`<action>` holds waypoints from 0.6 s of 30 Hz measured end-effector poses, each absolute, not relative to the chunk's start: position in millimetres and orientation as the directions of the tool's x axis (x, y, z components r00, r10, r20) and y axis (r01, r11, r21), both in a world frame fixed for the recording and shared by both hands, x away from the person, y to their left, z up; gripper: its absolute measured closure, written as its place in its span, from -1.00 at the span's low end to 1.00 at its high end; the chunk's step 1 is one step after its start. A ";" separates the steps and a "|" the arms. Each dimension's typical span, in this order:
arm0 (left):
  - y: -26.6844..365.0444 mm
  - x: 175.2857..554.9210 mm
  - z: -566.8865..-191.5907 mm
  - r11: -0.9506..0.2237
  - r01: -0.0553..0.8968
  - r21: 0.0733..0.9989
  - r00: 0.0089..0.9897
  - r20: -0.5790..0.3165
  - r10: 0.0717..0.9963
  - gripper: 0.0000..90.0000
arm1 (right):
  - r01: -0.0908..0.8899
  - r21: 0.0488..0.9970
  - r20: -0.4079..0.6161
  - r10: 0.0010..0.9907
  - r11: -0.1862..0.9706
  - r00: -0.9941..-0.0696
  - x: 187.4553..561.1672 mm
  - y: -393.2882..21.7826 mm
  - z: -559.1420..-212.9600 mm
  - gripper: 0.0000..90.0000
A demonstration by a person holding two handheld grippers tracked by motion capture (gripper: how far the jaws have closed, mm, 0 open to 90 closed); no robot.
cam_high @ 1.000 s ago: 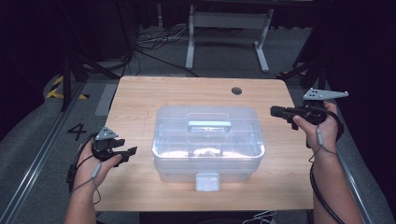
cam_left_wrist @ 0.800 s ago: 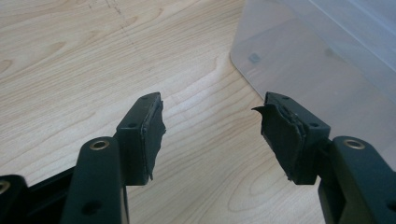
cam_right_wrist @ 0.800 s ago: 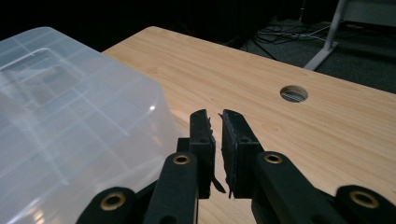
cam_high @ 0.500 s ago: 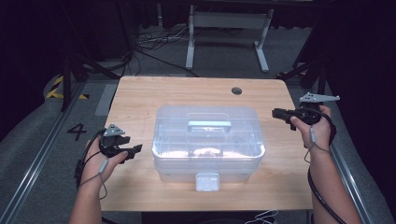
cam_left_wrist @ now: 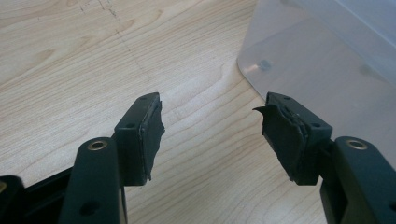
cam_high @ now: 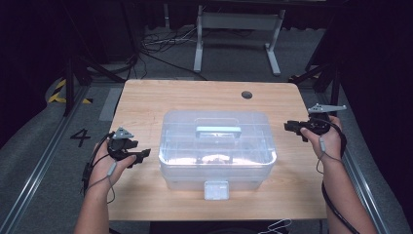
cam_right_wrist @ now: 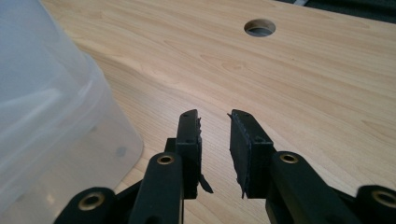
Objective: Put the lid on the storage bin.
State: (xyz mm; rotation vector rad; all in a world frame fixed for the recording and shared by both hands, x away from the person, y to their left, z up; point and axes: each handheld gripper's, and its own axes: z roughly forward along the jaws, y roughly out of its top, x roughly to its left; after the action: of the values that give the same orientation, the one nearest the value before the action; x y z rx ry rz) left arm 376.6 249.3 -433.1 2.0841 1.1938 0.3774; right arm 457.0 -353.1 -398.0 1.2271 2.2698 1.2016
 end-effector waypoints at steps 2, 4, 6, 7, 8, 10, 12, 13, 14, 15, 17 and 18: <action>248.8 377.1 -434.9 -0.326 0.647 0.689 0.528 -0.096 0.844 -0.15 | 0.551 0.780 0.120 0.795 0.295 -0.595 458.2 -353.8 -401.5 0.61; 249.8 378.0 -435.8 -0.341 0.644 0.685 0.534 -0.083 0.842 -0.16 | 0.553 0.777 0.114 0.796 0.301 -0.594 459.4 -353.7 -405.5 0.60; 249.6 377.5 -437.2 -0.335 0.653 0.679 0.535 -0.101 0.839 -0.16 | 0.556 0.769 0.105 0.794 0.316 -0.598 459.9 -353.4 -408.7 0.58; 250.4 377.8 -437.8 -0.348 0.651 0.674 0.545 -0.095 0.833 -0.17 | 0.550 0.770 0.099 0.791 0.324 -0.604 460.0 -353.4 -409.9 0.58; 249.9 377.1 -438.8 -0.342 0.660 0.669 0.543 -0.109 0.833 -0.18 | 0.555 0.766 0.101 0.791 0.325 -0.603 459.0 -353.0 -411.2 0.58; 250.5 377.4 -440.2 -0.358 0.659 0.661 0.551 -0.100 0.829 -0.18 | 0.559 0.762 0.102 0.792 0.327 -0.603 457.6 -351.8 -414.5 0.57; 251.6 377.9 -440.7 -0.376 0.656 0.654 0.562 -0.092 0.822 -0.18 | 0.557 0.762 0.098 0.791 0.330 -0.603 457.5 -351.1 -416.3 0.57; 251.7 377.6 -441.3 -0.381 0.661 0.647 0.565 -0.095 0.819 -0.18 | 0.561 0.755 0.096 0.788 0.340 -0.608 457.0 -350.0 -419.1 0.56; 251.6 377.0 -441.6 -0.381 0.665 0.642 0.567 -0.102 0.818 -0.18 | 0.562 0.750 0.092 0.786 0.349 -0.611 456.6 -348.4 -422.5 0.55; 251.4 376.7 -442.0 -0.380 0.665 0.643 0.566 -0.103 0.818 -0.18 | 0.563 0.745 0.088 0.784 0.358 -0.615 456.1 -347.5 -424.7 0.55; 251.4 376.6 -442.4 -0.387 0.663 0.641 0.572 -0.099 0.814 -0.18 | 0.560 0.741 0.083 0.778 0.369 -0.623 455.8 -346.3 -427.9 0.55; 251.2 376.2 -442.6 -0.385 0.667 0.638 0.571 -0.105 0.814 -0.18 | 0.561 0.740 0.082 0.778 0.371 -0.623 455.2 -345.5 -429.8 0.55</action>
State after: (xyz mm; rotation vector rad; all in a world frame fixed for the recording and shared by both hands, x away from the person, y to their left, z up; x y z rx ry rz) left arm 376.2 251.2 -442.6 2.1618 1.1778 0.2969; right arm 455.2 -345.5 -429.8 1.1845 2.3539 1.1025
